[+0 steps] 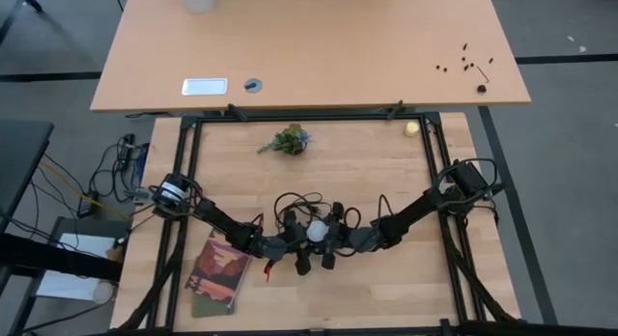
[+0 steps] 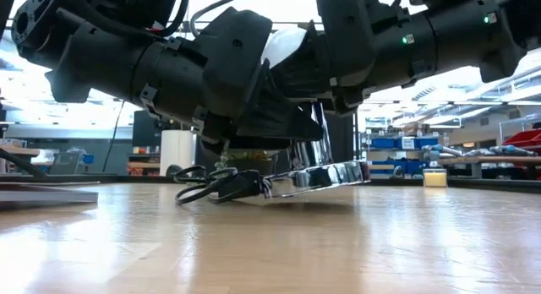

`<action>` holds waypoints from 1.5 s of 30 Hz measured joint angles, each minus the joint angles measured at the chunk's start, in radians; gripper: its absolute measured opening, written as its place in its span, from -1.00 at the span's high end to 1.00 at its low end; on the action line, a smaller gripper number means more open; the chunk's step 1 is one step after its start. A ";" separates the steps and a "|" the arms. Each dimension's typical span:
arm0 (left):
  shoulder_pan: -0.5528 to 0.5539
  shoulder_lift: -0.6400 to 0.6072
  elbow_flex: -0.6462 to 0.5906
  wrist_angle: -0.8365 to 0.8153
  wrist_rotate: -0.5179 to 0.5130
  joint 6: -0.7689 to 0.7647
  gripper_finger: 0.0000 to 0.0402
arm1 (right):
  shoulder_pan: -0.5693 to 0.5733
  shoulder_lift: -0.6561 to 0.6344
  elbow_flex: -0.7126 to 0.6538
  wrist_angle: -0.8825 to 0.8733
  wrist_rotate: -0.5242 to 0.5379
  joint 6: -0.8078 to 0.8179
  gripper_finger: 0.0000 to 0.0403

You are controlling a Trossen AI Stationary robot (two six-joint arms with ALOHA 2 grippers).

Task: Screw lightbulb
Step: Insert the white lightbulb into the lamp socket

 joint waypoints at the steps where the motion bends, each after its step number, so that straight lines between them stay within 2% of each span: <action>1: -0.002 0.000 0.001 0.000 0.000 0.001 0.06 | 0.003 0.000 0.001 -0.002 0.012 -0.001 -0.20; 5: -0.006 0.000 0.001 0.000 0.000 0.002 0.06 | 0.011 0.000 0.001 -0.004 0.015 -0.014 -0.20; 9: -0.010 0.000 0.001 -0.007 0.006 0.004 0.06 | 0.019 0.000 0.001 -0.011 -0.044 -0.049 -0.26; 13: -0.014 0.000 0.001 -0.014 0.021 0.004 0.06 | 0.018 0.000 0.002 -0.019 -0.115 -0.065 -0.44; 20: -0.027 0.000 0.001 -0.037 0.024 -0.015 0.06 | 0.016 -0.027 0.003 -0.114 -0.141 -0.065 -0.79; 25: -0.029 0.000 0.002 -0.057 0.008 -0.028 0.06 | 0.024 -0.114 0.003 -0.290 -0.183 -0.048 -0.86; 29: -0.029 0.000 0.002 -0.067 0.004 -0.025 0.06 | 0.023 -0.175 0.031 -0.495 -0.226 -0.024 -0.87; 37: -0.029 -0.001 0.002 -0.069 0.002 -0.025 0.06 | 0.024 -0.197 0.238 -1.001 -0.246 -0.006 -0.87; 42: -0.029 -0.001 0.002 -0.070 0.021 -0.023 0.06 | 0.003 -0.197 0.351 -1.193 -0.274 -0.013 -0.87; 45: -0.030 -0.002 0.002 -0.069 0.039 -0.022 0.06 | -0.021 -0.197 0.400 -1.263 -0.337 -0.009 -0.87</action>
